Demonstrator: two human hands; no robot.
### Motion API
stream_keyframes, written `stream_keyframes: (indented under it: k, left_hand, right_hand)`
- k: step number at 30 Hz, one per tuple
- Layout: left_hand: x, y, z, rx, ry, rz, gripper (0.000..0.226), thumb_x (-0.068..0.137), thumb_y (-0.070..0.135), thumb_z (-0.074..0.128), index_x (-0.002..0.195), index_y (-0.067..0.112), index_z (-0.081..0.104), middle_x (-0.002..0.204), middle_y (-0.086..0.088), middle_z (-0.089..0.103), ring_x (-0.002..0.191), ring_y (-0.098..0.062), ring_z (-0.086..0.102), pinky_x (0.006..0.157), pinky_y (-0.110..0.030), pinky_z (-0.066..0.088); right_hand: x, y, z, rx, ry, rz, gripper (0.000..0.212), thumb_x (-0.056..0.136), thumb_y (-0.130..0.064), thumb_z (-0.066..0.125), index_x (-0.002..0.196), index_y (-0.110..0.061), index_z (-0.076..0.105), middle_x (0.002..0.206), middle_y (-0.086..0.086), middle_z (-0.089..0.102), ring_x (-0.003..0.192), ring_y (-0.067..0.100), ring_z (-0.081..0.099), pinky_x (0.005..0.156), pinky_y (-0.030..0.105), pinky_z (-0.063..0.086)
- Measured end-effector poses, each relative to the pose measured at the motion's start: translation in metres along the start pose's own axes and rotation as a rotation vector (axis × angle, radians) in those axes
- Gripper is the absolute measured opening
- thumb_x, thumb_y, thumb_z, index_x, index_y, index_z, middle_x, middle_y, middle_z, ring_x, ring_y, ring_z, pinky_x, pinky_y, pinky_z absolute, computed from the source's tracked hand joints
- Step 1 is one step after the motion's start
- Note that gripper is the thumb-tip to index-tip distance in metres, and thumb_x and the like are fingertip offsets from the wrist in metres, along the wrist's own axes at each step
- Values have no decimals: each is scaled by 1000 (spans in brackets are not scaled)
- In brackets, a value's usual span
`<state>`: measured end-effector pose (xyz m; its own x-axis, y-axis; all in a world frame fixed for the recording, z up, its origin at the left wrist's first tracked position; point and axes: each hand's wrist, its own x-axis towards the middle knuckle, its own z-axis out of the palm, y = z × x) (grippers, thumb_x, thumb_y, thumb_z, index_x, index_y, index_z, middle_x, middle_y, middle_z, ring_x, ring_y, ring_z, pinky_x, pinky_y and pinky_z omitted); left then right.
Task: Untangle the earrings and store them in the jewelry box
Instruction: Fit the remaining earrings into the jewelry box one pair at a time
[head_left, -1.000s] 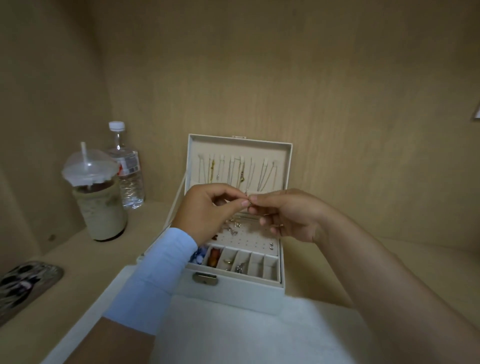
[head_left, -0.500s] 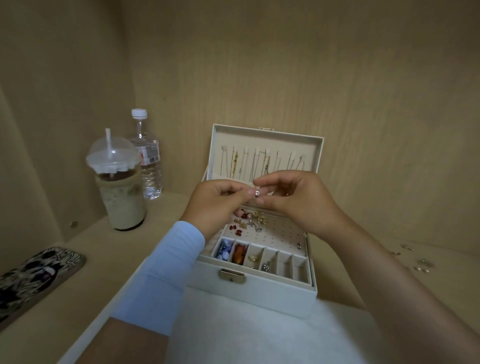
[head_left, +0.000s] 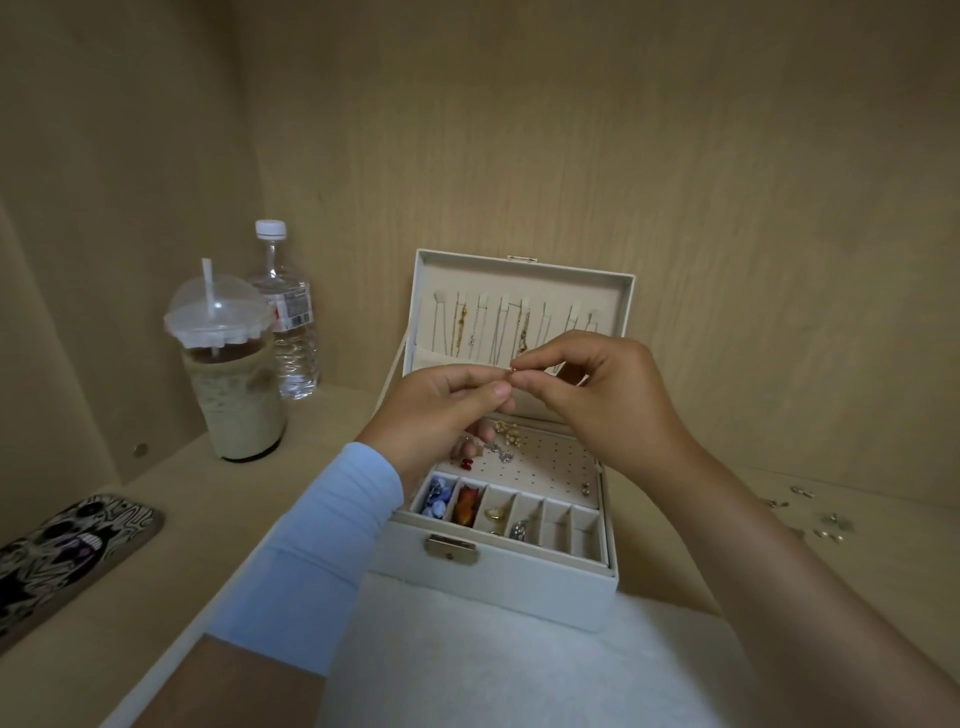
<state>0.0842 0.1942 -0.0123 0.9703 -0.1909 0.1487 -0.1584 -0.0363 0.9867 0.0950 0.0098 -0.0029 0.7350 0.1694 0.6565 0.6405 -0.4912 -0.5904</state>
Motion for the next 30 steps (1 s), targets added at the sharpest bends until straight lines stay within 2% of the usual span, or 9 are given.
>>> stream_keyframes:
  k: [3, 7, 11, 14, 19, 22, 25, 30]
  left_hand:
    - [-2, 0, 3, 25, -6, 30, 14, 93, 16, 63, 96, 21, 76, 89, 0, 75, 62, -9, 59, 54, -22, 50]
    - [-2, -1, 3, 99, 15, 66, 14, 94, 17, 63, 96, 22, 76, 88, 1, 76, 62, -8, 60, 54, -20, 50]
    - [1, -2, 0, 55, 83, 44, 9, 93, 14, 64, 96, 11, 72, 87, -2, 77, 66, -13, 62, 56, -21, 52]
    - [3, -3, -4, 49, 96, 24, 9, 92, 15, 66, 95, 9, 72, 88, -1, 77, 70, -14, 65, 57, -21, 52]
    - [2, -4, -2, 76, 111, 39, 5, 88, 22, 71, 88, 19, 74, 63, 11, 66, 56, -3, 58, 55, -17, 50]
    - [3, -3, -2, 50, 103, 21, 6, 89, 22, 70, 87, 19, 74, 64, 10, 66, 58, -5, 57, 55, -19, 50]
    - [2, -2, -2, 23, 104, 11, 5, 89, 21, 70, 87, 20, 75, 74, 5, 71, 62, -8, 58, 55, -20, 50]
    - [2, -1, -1, 17, 98, 17, 7, 91, 19, 68, 90, 18, 75, 74, 7, 73, 60, -5, 57, 55, -18, 51]
  right_hand:
    - [-1, -1, 1, 6, 4, 23, 6, 82, -28, 81, 88, -29, 79, 83, -15, 75, 67, 2, 64, 65, 19, 51]
    - [0, 1, -5, -101, -50, 27, 7, 84, -31, 79, 91, -30, 81, 84, -18, 75, 70, 7, 67, 70, 28, 57]
    - [-3, 18, -13, -245, -186, 123, 4, 84, -31, 79, 88, -32, 80, 81, -21, 74, 76, 2, 67, 78, 36, 58]
    - [-9, 25, -8, -382, -294, 158, 2, 84, -35, 79, 85, -36, 79, 79, -22, 71, 73, -4, 61, 73, 26, 51]
    - [-14, 28, 2, -453, -320, 120, 7, 82, -41, 79, 87, -36, 77, 81, -22, 70, 77, -7, 59, 66, 15, 40]
    - [-16, 32, 3, -467, -294, 73, 7, 83, -40, 78, 89, -36, 77, 82, -22, 69, 74, -9, 56, 65, 12, 37]
    - [-18, 35, 5, -466, -261, 12, 6, 83, -37, 79, 88, -34, 78, 85, -20, 71, 75, -6, 57, 68, 16, 42]
    - [-15, 35, 0, -415, -316, 13, 7, 81, -33, 81, 88, -34, 79, 83, -21, 71, 78, -4, 62, 73, 22, 51]
